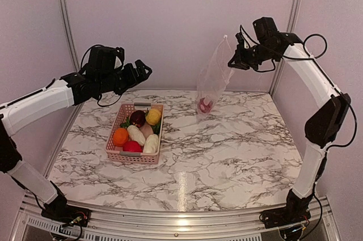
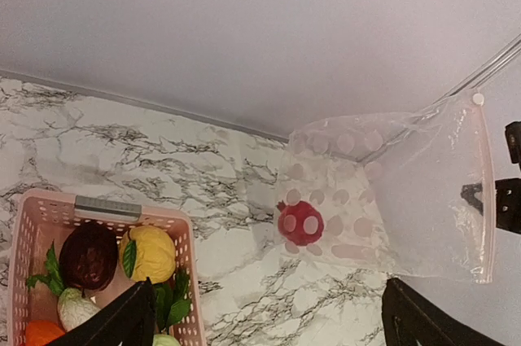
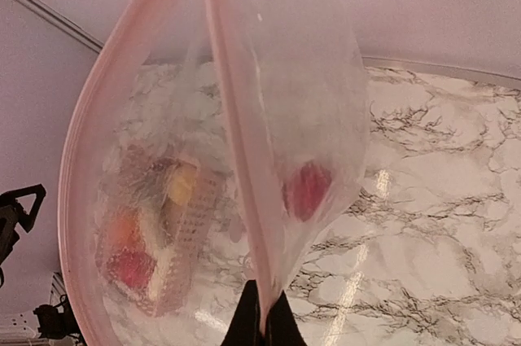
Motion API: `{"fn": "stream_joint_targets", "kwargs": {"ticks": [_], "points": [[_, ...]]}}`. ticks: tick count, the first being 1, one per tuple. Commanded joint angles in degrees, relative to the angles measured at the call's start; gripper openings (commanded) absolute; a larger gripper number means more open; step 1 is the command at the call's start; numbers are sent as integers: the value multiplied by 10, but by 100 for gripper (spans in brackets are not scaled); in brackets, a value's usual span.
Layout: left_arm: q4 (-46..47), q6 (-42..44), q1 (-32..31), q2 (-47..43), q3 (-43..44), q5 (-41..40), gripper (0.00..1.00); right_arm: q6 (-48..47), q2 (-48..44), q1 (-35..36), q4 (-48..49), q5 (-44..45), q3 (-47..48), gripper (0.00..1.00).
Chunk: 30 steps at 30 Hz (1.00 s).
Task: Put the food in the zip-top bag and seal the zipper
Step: Place the fake fruit in the zipper food storage bag, then adjust the zipper food storage bag at the center of the board.
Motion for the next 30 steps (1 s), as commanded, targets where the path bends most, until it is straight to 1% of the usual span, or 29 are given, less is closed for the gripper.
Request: {"fn": "stream_joint_targets", "kwargs": {"ticks": [1,5,7,9,11,12,14,16,18,19,21,23,25,27,30], "points": [[-32,14,-5,-40,-54,-14,99,-58,28,-16,-81,83,56,0],[-68,-4,-4,-37,-54,-58,99,-89,42,-17,-132,153,97,0],[-90,15,-3,-26,-42,-50,99,-91,38,-17,-140,169,92,0],[-88,32,-3,-25,-44,-37,99,-86,37,-17,-150,178,90,0],[-84,15,-3,-41,-74,-69,99,-79,34,-16,-163,188,90,0],[-68,20,-3,-52,-103,-77,99,-79,28,-14,-162,195,81,0],[-40,50,-3,-69,-147,-76,99,-85,4,0,-127,201,17,0],[-36,78,-3,-79,-169,-67,99,-92,-23,17,-72,185,-73,0],[-19,125,-3,-94,-185,-27,94,-94,-39,32,-34,145,-149,0],[-27,138,-4,-100,-186,-25,90,-92,-43,40,-26,126,-178,0],[-64,131,-4,-101,-175,-35,88,-96,-51,60,-16,91,-216,0],[-81,122,-5,-103,-178,-33,84,-117,-60,79,13,91,-254,0],[-85,102,-8,-108,-196,-28,82,-121,-56,84,20,83,-260,0],[-93,88,-8,-116,-205,-10,81,-115,-46,90,17,77,-231,0],[-134,78,-8,-122,-196,3,81,-78,-34,107,49,68,-192,0]]}}
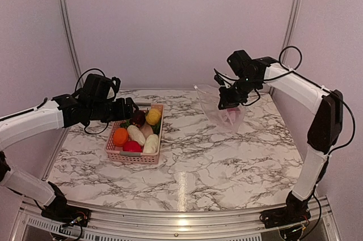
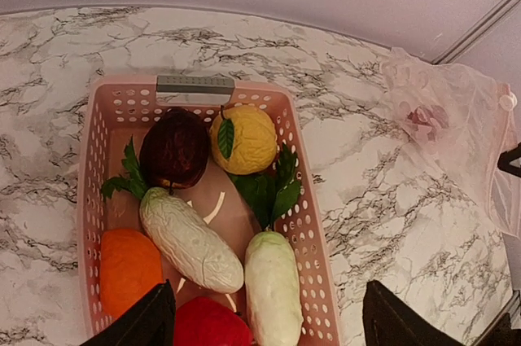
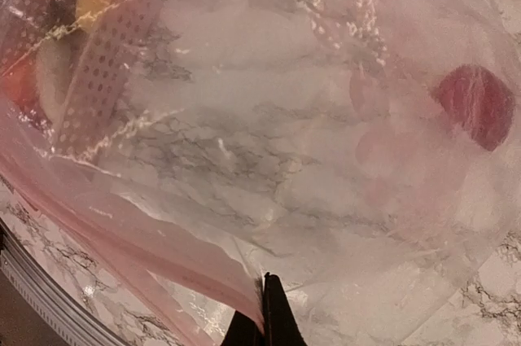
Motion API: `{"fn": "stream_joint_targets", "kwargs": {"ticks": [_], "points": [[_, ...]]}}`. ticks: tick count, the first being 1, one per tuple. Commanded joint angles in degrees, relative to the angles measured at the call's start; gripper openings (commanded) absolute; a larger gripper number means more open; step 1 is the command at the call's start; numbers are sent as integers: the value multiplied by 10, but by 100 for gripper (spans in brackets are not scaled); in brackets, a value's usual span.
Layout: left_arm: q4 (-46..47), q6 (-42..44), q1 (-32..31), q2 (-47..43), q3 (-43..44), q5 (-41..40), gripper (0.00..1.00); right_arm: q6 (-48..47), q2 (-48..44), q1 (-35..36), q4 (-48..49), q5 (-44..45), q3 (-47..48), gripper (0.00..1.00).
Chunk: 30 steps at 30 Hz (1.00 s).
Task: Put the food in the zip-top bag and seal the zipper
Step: Adjust the zipper food storage bag at the center of the board.
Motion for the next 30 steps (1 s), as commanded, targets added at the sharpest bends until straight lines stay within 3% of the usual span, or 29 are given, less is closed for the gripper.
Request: {"fn": "stream_joint_targets", "kwargs": {"ticks": [1,4,8,17,23,30], "points": [[-73,-13,-2,-17,4,31,82,39,15,18,54,-29,89,0],[-99,6,-2,-6,1,21,86,47,33,40,69,-34,87,0],[-173,22,-2,27,39,22,99,66,52,58,79,-51,77,0],[-183,85,-1,44,37,59,99,73,50,72,86,-59,80,0],[-212,99,-1,80,46,125,90,59,68,72,70,-77,97,0],[-256,67,-1,125,71,89,89,53,79,72,75,-89,105,0]]}}
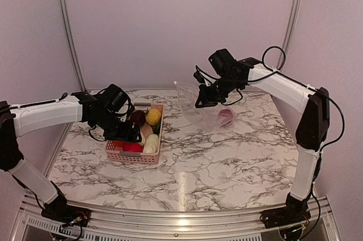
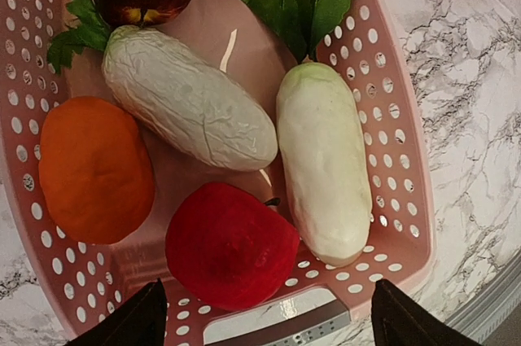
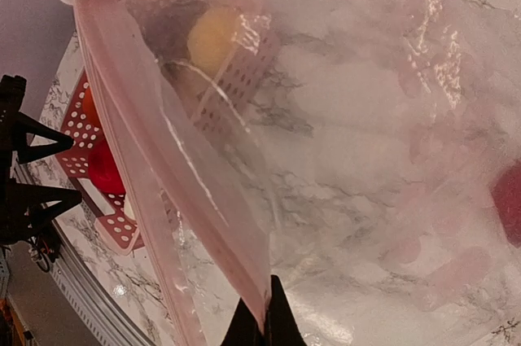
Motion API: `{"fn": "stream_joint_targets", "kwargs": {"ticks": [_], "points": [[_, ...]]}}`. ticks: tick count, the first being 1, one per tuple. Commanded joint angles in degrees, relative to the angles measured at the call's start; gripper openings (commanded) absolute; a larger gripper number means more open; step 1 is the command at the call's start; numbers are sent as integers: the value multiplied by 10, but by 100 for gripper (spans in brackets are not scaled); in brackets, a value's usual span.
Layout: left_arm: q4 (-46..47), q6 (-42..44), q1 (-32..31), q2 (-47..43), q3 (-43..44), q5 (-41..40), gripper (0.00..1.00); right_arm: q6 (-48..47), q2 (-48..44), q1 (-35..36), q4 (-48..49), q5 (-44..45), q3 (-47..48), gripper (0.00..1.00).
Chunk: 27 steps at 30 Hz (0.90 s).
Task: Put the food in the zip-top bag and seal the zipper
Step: Adjust the zipper food storage bag at the center of the board.
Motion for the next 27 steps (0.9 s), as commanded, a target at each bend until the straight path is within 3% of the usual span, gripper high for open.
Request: {"fn": "stream_joint_targets", "kwargs": {"ticks": [1,8,27], "points": [[-57,-16,0,26,28,-25,89,-9,13,2,1,-18,26,0],[-69,-36,0,70,47,-7,90,-17,17,2,1,-28,28,0],[-64,-38,-1,137,62,-48,88,-18,17,2,2,-34,19,0]]}}
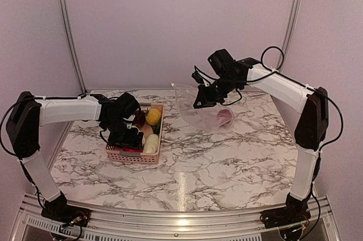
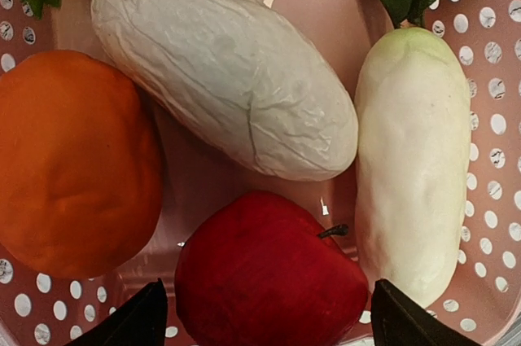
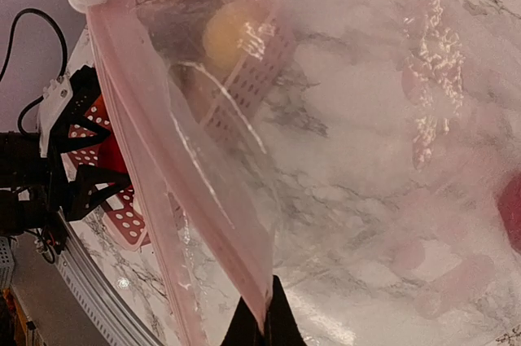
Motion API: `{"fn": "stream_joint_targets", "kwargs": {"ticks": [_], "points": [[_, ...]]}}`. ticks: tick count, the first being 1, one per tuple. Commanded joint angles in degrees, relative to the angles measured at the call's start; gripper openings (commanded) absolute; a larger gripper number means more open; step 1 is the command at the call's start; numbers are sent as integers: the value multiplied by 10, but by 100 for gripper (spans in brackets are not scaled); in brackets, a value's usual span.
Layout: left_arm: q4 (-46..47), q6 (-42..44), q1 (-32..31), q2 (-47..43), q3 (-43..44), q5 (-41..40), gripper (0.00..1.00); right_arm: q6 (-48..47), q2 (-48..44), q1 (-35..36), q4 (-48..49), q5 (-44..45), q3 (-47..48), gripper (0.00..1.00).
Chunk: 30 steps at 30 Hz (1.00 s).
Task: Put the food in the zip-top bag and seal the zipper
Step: Adjust the zipper food storage bag at the center of the board, then pick up the fake fruit from the bin.
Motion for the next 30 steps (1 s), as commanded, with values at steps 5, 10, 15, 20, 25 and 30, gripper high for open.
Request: {"fn": "stream_joint_targets", "kwargs": {"ticks": [5,10,15,20,25,30], "points": [[-14,-2,-1,31,26,-25,85,-2,7,2,7,-8,7,0],[-16,2,-1,34,34,-16,77,-2,7,2,9,-9,6,0],[-36,7,-1,16,59,-7,72,-2,6,2,9,-5,7,0],[-45,4,-2,-14,102,-2,69,6,2,2,14,-6,-5,0],[-41,-12,-4,-20,169,55,66,6,5,2,12,-8,2,0],[32,-23,-21,-38,219,81,62,9,11,2,10,-15,13,0]]}}
